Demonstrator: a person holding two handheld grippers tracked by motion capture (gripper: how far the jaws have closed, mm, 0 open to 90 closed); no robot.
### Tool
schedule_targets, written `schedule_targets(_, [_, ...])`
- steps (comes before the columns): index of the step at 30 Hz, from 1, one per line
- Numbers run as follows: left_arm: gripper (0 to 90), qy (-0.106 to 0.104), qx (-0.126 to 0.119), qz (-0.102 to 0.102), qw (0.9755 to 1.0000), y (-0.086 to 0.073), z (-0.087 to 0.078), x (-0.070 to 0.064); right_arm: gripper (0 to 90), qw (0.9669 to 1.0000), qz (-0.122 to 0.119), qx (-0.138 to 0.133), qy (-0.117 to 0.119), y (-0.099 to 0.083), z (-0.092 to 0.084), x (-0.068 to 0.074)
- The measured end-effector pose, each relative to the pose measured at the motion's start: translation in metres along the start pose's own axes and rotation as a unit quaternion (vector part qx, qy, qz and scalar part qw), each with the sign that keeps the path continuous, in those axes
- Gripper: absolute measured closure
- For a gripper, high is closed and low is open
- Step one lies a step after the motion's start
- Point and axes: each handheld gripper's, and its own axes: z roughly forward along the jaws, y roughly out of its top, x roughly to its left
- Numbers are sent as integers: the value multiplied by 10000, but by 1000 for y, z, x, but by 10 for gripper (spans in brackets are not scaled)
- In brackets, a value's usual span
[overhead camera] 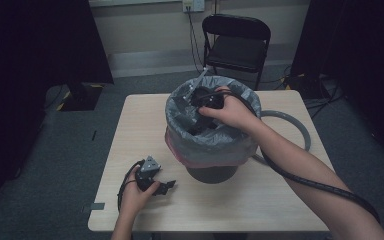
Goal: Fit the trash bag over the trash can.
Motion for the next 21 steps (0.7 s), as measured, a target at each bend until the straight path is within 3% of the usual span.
schedule_targets(5, [132, -1, -10, -11, 10000, 0, 0, 0, 153, 9990, -80, -332, -299, 4, -38, 3])
schedule_targets(9, [132, 50, 25, 48, 10000, 0, 1, -2, 150, 9965, -156, -677, -456, -3, -78, 4])
schedule_targets(15, [130, 118, 66, 157, 9998, 0, 1, -4, 150, 9936, -27, -849, -746, -35, -128, -6])
schedule_targets(21, [130, 141, 53, 144, 9998, 0, 1, -4, 150, 9880, 305, -1126, -1016, -76, -159, -23])
